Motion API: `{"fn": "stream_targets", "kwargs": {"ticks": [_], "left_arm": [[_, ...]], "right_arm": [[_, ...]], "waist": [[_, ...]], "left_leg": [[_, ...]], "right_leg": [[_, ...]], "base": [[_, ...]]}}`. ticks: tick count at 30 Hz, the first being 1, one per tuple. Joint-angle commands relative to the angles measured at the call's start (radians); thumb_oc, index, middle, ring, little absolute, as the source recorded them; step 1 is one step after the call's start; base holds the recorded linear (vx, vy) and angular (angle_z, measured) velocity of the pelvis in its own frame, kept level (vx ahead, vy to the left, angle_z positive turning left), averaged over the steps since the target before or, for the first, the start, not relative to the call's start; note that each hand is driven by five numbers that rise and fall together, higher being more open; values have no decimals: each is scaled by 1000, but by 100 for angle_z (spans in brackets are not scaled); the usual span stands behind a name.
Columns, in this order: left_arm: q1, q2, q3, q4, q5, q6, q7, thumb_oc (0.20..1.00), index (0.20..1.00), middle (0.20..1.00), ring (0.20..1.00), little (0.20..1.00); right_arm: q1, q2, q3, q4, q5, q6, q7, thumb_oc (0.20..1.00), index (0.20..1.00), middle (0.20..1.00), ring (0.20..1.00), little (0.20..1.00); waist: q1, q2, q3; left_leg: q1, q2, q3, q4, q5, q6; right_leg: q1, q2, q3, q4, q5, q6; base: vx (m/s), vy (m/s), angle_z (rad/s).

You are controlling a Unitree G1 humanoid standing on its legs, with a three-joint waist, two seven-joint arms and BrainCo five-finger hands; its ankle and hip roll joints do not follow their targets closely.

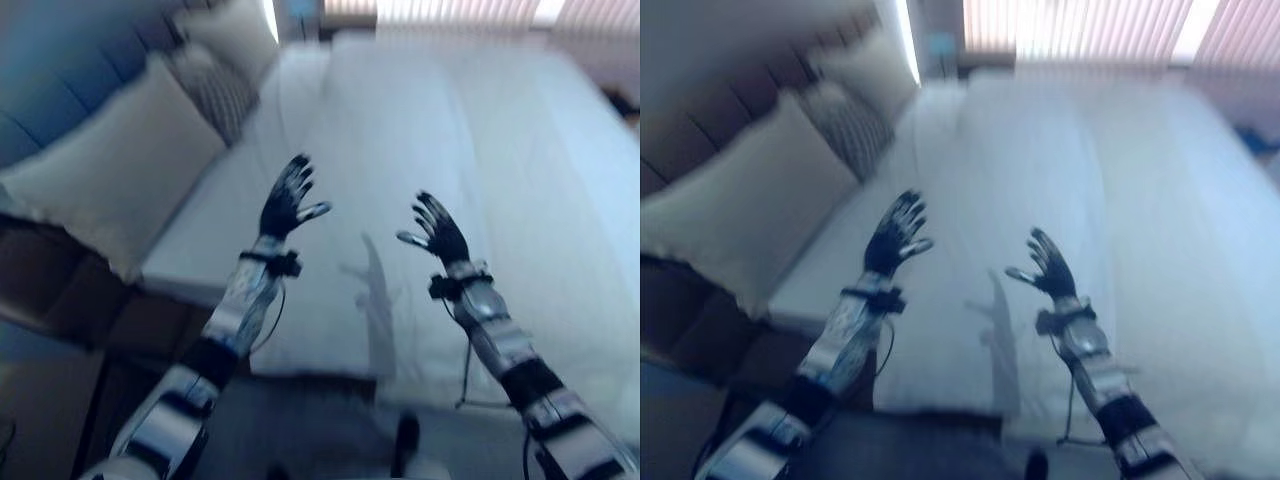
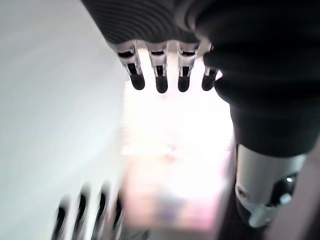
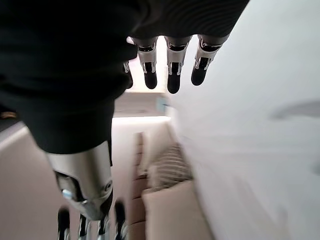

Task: Make the bed

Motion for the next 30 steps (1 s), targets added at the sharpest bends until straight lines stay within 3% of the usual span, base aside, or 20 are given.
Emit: {"fn": "stream_targets", "kwargs": {"ticks": [1, 5, 10, 14, 15, 18, 19, 21, 22, 27, 30], "left_arm": [[-106, -4, -6, -14, 9, -37, 39, 1000, 1000, 1000, 1000, 1000], [-235, -19, -51, 14, -5, -45, 60, 1000, 1000, 1000, 1000, 1000], [-362, -13, -57, 18, 14, -62, 113, 1000, 1000, 1000, 1000, 1000], [-471, 6, -59, 82, 160, -65, 244, 1000, 1000, 1000, 1000, 1000], [-512, 32, -48, 101, 255, -63, 343, 1000, 1000, 1000, 1000, 1000], [-556, 63, -54, 124, 356, -51, 429, 1000, 1000, 1000, 1000, 1000], [-582, 97, -74, 177, 357, -37, 442, 1000, 1000, 1000, 1000, 1000], [-594, 115, -70, 197, 346, -40, 442, 1000, 1000, 1000, 1000, 1000], [-588, 146, -52, 233, 292, -49, 441, 1000, 1000, 1000, 1000, 1000], [-556, 229, -7, 287, 271, -53, 463, 1000, 1000, 1000, 1000, 1000], [-549, 300, 8, 383, 284, -39, 500, 1000, 1000, 1000, 1000, 1000]], "right_arm": [[-121, -33, 13, -68, 68, -57, -14, 1000, 1000, 1000, 1000, 1000], [-272, -33, 46, -33, 89, -81, -39, 1000, 1000, 1000, 1000, 1000], [-423, -50, 59, -24, 67, -104, -75, 1000, 1000, 1000, 1000, 1000], [-554, -50, 68, 38, -17, -118, -160, 1000, 1000, 1000, 1000, 1000], [-604, -74, 95, 74, -123, -101, -208, 1000, 1000, 1000, 1000, 1000], [-656, -93, 117, 125, -212, -86, -267, 1000, 1000, 1000, 1000, 1000], [-692, -105, 138, 188, -211, -76, -272, 1000, 1000, 1000, 1000, 1000], [-704, -115, 143, 222, -204, -70, -267, 1000, 1000, 1000, 1000, 1000], [-717, -127, 155, 255, -193, -64, -262, 1000, 1000, 1000, 1000, 1000], [-700, -172, 146, 277, -208, -67, -268, 1000, 1000, 1000, 1000, 1000], [-702, -213, 135, 395, -216, -63, -304, 1000, 1000, 1000, 1000, 1000]], "waist": [[-7, 14, 71], [-15, 25, 116], [-7, 35, 121], [7, 37, 123], [17, 33, 127], [18, 30, 141], [20, 27, 154], [21, 24, 164], [23, 21, 180], [26, 10, 180], [25, 7, 180]], "left_leg": [[-155, 44, -44, 147, 10, 9], [-402, 74, -75, 328, -37, 23], [-653, 90, -112, 512, -83, 33], [-807, 114, -159, 671, -135, 46], [-854, 122, -179, 750, -164, 56], [-919, 129, -205, 863, -202, 67], [-957, 136, -226, 956, -234, 78], [-974, 141, -231, 1004, -254, 84], [-1003, 153, -246, 1093, -293, 95], [-1060, 170, -248, 1230, -358, 102], [-1092, 175, -248, 1289, -387, 100]], "right_leg": [[-106, -27, 34, 238, -147, 93], [-337, -25, 63, 410, -201, 77], [-568, -34, 89, 596, -252, 58], [-722, -60, 126, 765, -313, 24], [-780, -68, 146, 853, -343, 9], [-847, -75, 172, 962, -383, -5], [-897, -82, 191, 1062, -418, -10], [-920, -87, 200, 1111, -436, -13], [-956, -90, 217, 1209, -473, -16], [-1023, -100, 237, 1346, -540, -20], [-1056, -103, 248, 1411, -573, -19]], "base": [[-252, -53, -17], [-139, -49, -8], [-81, -68, 8], [10, -39, 6], [33, -56, 2], [53, -32, -1], [51, -9, 1], [67, -8, 2], [81, -4, -1], [119, -13, -7], [89, -13, -3]]}}
